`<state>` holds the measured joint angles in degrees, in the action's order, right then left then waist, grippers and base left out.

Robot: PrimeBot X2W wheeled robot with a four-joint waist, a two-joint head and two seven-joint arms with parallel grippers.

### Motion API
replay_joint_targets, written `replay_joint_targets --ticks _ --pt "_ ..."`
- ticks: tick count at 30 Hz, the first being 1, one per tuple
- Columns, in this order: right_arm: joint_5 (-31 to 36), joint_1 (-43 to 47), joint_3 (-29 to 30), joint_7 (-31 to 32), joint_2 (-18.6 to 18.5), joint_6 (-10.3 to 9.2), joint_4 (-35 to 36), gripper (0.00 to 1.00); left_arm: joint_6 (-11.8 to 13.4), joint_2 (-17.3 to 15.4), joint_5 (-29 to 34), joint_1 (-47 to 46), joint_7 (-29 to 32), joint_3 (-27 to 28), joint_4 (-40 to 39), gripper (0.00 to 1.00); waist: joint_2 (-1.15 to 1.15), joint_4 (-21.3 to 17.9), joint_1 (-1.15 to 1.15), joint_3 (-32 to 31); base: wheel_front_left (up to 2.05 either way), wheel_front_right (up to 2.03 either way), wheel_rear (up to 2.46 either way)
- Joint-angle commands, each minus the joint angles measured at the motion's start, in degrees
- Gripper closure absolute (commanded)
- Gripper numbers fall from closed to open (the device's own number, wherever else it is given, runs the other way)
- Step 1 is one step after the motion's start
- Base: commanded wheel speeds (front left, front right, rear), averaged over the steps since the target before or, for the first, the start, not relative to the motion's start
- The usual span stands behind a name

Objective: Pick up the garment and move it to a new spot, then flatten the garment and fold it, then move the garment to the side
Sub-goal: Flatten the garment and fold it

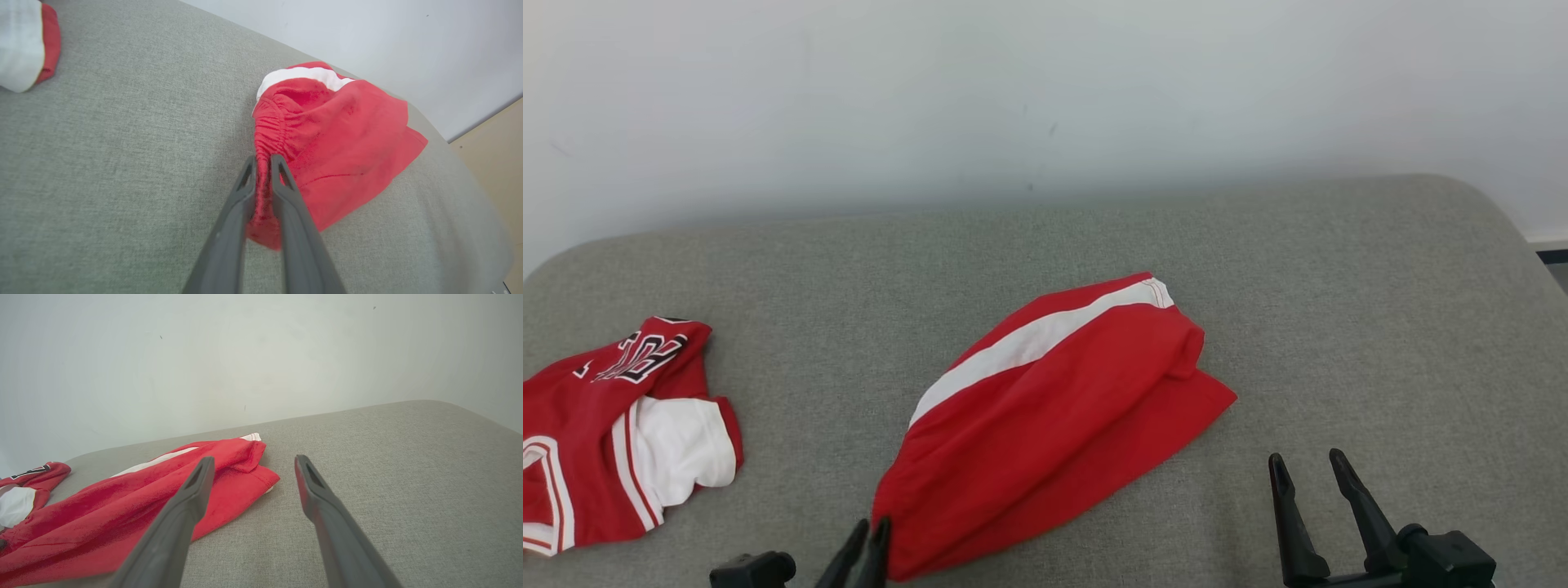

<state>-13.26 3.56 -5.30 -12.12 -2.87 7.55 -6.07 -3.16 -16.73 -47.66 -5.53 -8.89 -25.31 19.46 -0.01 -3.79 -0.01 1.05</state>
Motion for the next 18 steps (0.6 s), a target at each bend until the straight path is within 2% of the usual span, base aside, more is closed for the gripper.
replay_joint_targets --ticks 1,10,13,18 --pt "0.4 0.7 0.2 0.1 0.0 -0.13 0.3 0.0 0.4 0.4 0.6 0.8 -1.0 0.2 0.3 0.0 0.01 0.4 0.01 -0.7 0.0 0.0 0.0" --pt "0.9 2.6 2.0 1.4 0.0 -0.13 2.2 0.0 4.3 1.0 5.9 4.2 -6.2 5.3 -3.1 0.0 0.01 2.5 0.01 -1.7 0.0 0.0 0.0" --pt "0.8 3.2 2.7 1.8 0.0 -0.13 2.4 0.0 5.0 3.0 10.4 6.1 -6.3 12.0 -8.9 0.0 0.01 4.0 0.01 -2.0 0.0 0.0 0.0" --pt "0.4 4.0 3.6 2.4 0.0 -0.13 2.6 0.0 4.0 7.5 20.4 10.6 -6.3 21.1 -15.8 0.0 0.01 6.5 0.01 -2.9 0.0 0.0 0.0"
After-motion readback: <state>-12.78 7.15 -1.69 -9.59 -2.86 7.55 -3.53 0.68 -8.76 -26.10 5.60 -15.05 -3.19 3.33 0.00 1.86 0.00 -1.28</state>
